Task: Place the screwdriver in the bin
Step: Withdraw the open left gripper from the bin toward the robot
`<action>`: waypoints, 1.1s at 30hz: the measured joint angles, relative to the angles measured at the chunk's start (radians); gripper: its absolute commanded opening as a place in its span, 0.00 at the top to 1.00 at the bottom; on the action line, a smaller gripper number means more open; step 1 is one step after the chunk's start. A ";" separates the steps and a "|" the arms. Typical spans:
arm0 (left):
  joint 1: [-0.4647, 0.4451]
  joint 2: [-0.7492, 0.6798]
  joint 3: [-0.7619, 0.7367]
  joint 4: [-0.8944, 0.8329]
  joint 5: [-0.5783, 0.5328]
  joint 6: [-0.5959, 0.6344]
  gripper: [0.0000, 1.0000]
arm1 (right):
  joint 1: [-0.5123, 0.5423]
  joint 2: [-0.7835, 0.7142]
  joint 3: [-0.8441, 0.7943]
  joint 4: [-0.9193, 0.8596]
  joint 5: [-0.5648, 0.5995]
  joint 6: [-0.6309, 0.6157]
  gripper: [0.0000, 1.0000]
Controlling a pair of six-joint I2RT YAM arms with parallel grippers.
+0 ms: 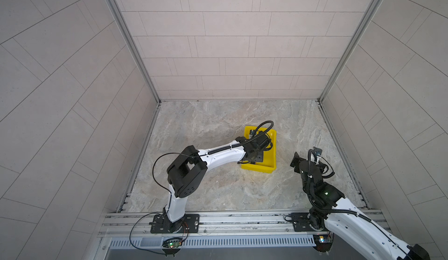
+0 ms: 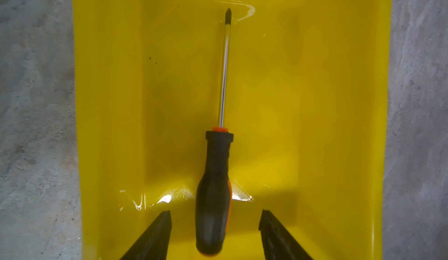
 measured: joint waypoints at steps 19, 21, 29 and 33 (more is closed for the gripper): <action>0.298 -0.879 -0.758 0.062 -0.364 0.167 0.00 | 0.000 0.011 -0.023 0.001 -0.005 0.000 0.06; 0.351 -0.954 -0.855 0.053 -0.401 0.172 0.00 | 0.000 0.041 -0.021 0.002 -0.006 0.000 0.07; 0.366 -1.133 -0.959 0.038 -0.435 0.174 0.00 | 0.000 0.146 0.010 0.004 -0.007 0.000 0.01; 0.366 -1.133 -0.959 0.043 -0.430 0.175 0.00 | 0.000 0.175 0.038 -0.007 -0.003 -0.001 0.01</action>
